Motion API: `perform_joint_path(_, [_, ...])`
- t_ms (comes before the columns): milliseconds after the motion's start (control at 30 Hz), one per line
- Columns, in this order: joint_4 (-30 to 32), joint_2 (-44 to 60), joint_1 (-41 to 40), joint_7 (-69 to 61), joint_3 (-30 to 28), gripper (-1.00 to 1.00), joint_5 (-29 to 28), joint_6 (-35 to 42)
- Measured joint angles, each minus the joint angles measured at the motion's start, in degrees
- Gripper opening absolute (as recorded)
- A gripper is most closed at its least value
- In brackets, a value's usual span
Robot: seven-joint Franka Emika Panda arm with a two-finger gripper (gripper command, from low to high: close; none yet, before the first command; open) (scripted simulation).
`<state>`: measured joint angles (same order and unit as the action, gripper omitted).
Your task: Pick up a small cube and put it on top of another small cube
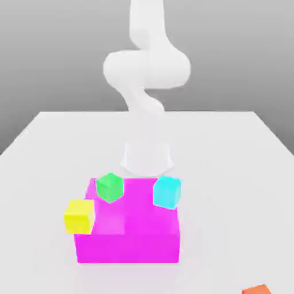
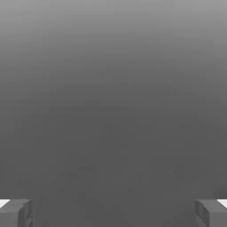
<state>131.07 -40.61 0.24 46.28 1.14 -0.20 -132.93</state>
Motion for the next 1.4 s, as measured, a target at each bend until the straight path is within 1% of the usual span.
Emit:
perform_joint_path(333, [-2.86, 21.07, 1.04, 2.5, 4.97, 0.0, -1.76, -4.66])
perform_joint_path(633, [-5.41, 39.83, 3.63, 6.04, 8.42, 0.0, -5.2, -8.72])
perform_joint_path(1033, [-8.81, 64.8, 9.08, 10.01, 9.77, 0.0, -8.72, -14.14])
perform_joint_path(1167, [-10.58, 73.1, 10.92, 11.4, 8.12, 0.0, -10.51, -19.39])
perform_joint_path(1200, [-10.94, 74.65, 11.29, 11.66, 7.68, -1.0, -10.87, -20.55])
perform_joint_path(1400, [-11.13, 75.44, 11.46, 11.75, 7.49, -1.0, -11.0, -21.16])
